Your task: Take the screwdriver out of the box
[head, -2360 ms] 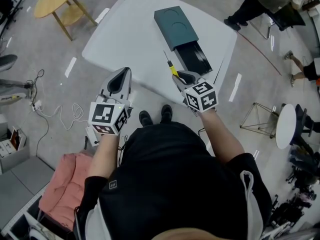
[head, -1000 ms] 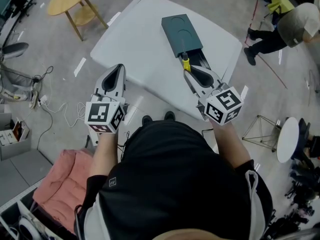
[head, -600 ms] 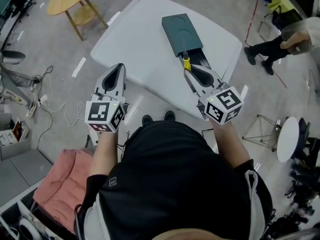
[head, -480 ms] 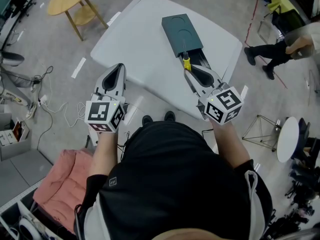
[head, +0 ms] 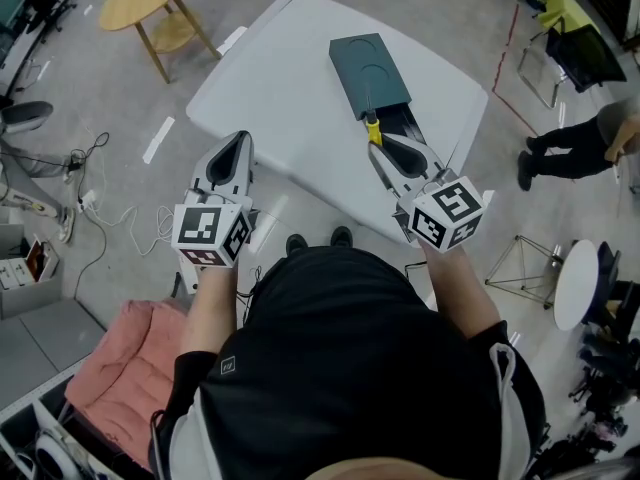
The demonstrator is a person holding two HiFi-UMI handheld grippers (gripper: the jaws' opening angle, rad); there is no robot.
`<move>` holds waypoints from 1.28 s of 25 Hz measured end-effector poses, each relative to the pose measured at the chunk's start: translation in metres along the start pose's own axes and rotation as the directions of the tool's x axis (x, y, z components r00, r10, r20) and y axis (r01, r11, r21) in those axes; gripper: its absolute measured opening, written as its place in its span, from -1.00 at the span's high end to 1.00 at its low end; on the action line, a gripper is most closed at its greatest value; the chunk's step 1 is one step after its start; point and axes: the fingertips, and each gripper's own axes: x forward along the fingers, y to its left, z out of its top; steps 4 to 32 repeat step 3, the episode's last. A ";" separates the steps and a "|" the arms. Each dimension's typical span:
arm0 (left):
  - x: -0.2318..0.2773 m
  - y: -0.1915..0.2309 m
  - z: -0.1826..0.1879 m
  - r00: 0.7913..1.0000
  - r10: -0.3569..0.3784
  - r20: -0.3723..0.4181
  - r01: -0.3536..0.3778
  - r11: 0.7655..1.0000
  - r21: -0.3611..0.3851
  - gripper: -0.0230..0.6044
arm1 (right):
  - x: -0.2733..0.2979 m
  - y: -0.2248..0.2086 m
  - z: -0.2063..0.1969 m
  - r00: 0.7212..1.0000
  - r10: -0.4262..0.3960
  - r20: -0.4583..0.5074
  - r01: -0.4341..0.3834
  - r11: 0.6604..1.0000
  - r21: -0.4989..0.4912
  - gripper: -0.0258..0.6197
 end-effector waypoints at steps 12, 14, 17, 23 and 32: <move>-0.001 0.002 0.001 1.000 0.001 0.000 -0.001 1.000 -0.001 0.90 | 0.001 0.002 0.001 1.000 0.002 -0.002 -0.002 1.000 -0.002 0.67; -0.001 0.002 0.001 1.000 0.001 0.000 -0.001 1.000 -0.001 0.90 | 0.001 0.002 0.001 1.000 0.002 -0.002 -0.002 1.000 -0.002 0.67; -0.001 0.002 0.001 1.000 0.001 0.000 -0.001 1.000 -0.001 0.90 | 0.001 0.002 0.001 1.000 0.002 -0.002 -0.002 1.000 -0.002 0.67; -0.001 0.002 0.001 1.000 0.001 0.000 -0.001 1.000 -0.001 0.90 | 0.001 0.002 0.001 1.000 0.002 -0.002 -0.002 1.000 -0.002 0.67; -0.001 0.002 0.001 1.000 0.001 0.000 -0.001 1.000 -0.001 0.90 | 0.001 0.002 0.001 1.000 0.002 -0.002 -0.002 1.000 -0.002 0.67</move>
